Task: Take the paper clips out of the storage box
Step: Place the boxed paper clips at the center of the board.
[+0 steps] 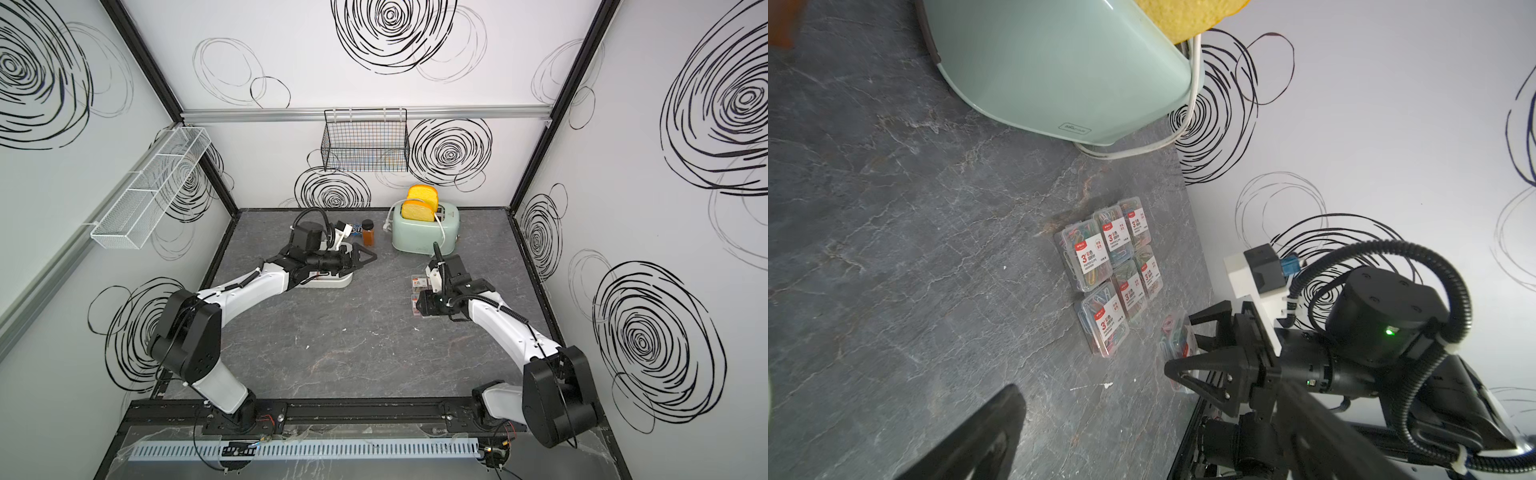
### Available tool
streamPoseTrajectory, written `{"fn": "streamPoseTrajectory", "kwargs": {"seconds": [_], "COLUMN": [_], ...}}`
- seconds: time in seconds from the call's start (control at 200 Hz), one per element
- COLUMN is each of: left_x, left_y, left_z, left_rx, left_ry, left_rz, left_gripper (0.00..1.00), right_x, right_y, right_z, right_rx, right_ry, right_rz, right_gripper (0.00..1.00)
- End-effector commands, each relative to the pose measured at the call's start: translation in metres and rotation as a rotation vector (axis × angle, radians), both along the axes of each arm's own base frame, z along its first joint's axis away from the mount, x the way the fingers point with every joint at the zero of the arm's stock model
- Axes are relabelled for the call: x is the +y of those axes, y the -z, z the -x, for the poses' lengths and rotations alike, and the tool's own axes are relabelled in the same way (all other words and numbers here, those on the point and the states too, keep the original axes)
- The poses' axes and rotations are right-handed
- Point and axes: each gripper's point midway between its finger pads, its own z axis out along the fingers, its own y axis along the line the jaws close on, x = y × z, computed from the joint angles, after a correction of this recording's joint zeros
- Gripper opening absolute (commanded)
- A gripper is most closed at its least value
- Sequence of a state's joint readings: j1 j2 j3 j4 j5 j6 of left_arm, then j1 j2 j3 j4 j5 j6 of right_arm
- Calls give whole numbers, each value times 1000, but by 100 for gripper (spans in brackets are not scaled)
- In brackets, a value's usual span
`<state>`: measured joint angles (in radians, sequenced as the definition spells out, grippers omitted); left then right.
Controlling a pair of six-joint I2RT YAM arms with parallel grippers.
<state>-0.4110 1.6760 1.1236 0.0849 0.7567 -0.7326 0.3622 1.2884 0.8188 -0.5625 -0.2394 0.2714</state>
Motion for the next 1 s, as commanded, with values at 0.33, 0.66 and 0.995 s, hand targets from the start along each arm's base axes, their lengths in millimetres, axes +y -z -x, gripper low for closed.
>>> {"fn": "streamPoseTrajectory", "kwargs": {"seconds": [0.33, 0.66, 0.995], "left_x": [0, 2, 3], "left_y": [-15, -16, -16], "left_z": [-4, -6, -8], "left_rx": [-53, -51, -46], "left_ry": [12, 7, 6], "left_rz": [26, 30, 35], "left_gripper": [99, 99, 98], "right_x": [-19, -28, -32], "right_y": [50, 61, 65], "right_z": [29, 29, 27], "right_rx": [261, 280, 278], "right_ry": [62, 87, 105], "right_rz": [150, 224, 247], "right_gripper": [30, 42, 81]}}
